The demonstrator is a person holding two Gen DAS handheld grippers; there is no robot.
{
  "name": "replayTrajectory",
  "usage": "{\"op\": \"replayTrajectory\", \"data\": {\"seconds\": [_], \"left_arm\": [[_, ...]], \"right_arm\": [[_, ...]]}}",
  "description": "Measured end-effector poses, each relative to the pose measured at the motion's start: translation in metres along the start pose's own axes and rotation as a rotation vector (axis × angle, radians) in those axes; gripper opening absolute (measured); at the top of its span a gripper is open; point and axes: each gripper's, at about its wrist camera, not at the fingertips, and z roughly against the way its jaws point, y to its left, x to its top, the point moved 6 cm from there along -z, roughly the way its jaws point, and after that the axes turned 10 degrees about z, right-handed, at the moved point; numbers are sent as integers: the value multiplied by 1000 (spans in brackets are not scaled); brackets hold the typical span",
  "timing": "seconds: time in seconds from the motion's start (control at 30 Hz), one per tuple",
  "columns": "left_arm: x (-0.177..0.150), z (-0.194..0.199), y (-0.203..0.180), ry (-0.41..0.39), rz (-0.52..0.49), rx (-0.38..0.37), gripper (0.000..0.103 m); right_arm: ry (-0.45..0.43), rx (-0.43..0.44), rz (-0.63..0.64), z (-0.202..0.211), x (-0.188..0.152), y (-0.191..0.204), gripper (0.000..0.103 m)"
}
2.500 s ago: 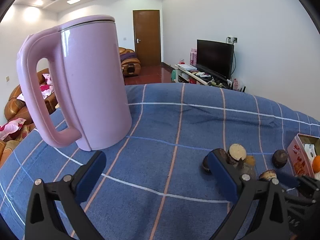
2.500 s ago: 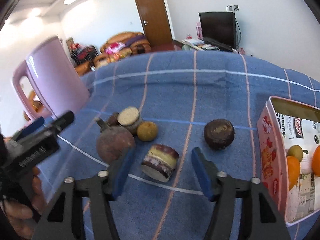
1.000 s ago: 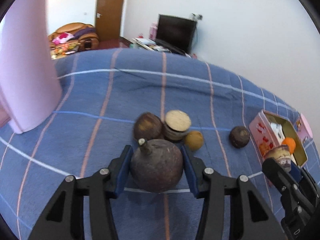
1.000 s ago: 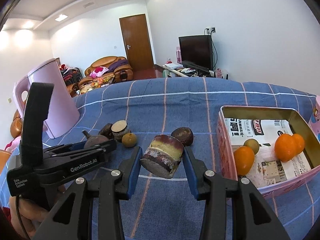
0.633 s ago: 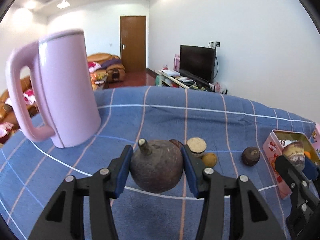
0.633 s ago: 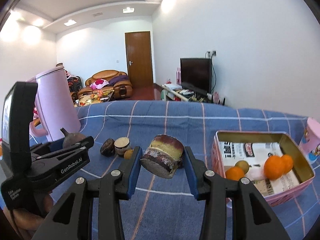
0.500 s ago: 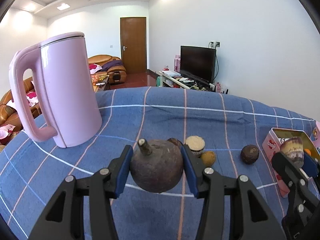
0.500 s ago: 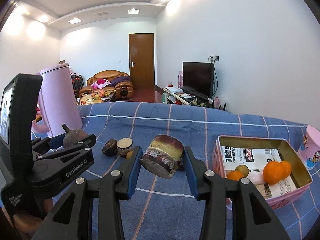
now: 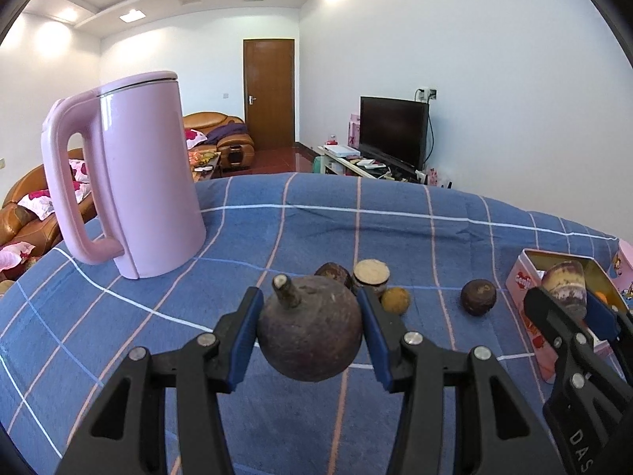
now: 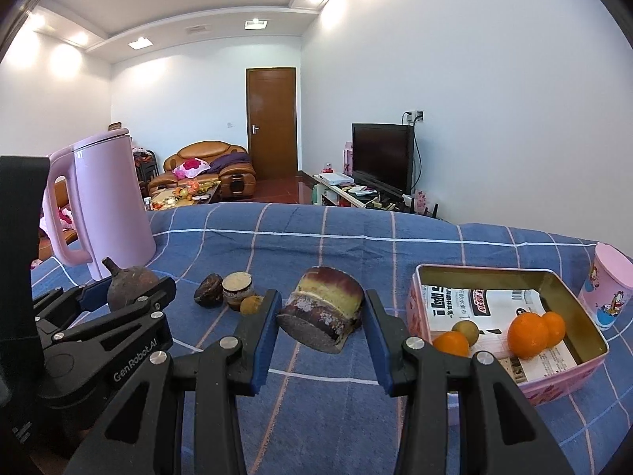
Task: Organize fruits
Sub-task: 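Carry the cylindrical piece and dark stemmed fruit toward the pink tin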
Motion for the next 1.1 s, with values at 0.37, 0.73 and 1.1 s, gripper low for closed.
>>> {"op": "replayTrajectory", "data": {"seconds": [0.37, 0.73, 1.1], "left_arm": [[-5, 9, -11, -16, -16, 3, 51], [-11, 13, -25, -14, -24, -3, 51], [-18, 16, -42, -8, -33, -14, 51]], "right_arm": [[8, 0, 1, 7, -6, -10, 44], [9, -17, 6, 16, -13, -29, 44], [5, -46, 19, 25, -19, -50, 44]]}}
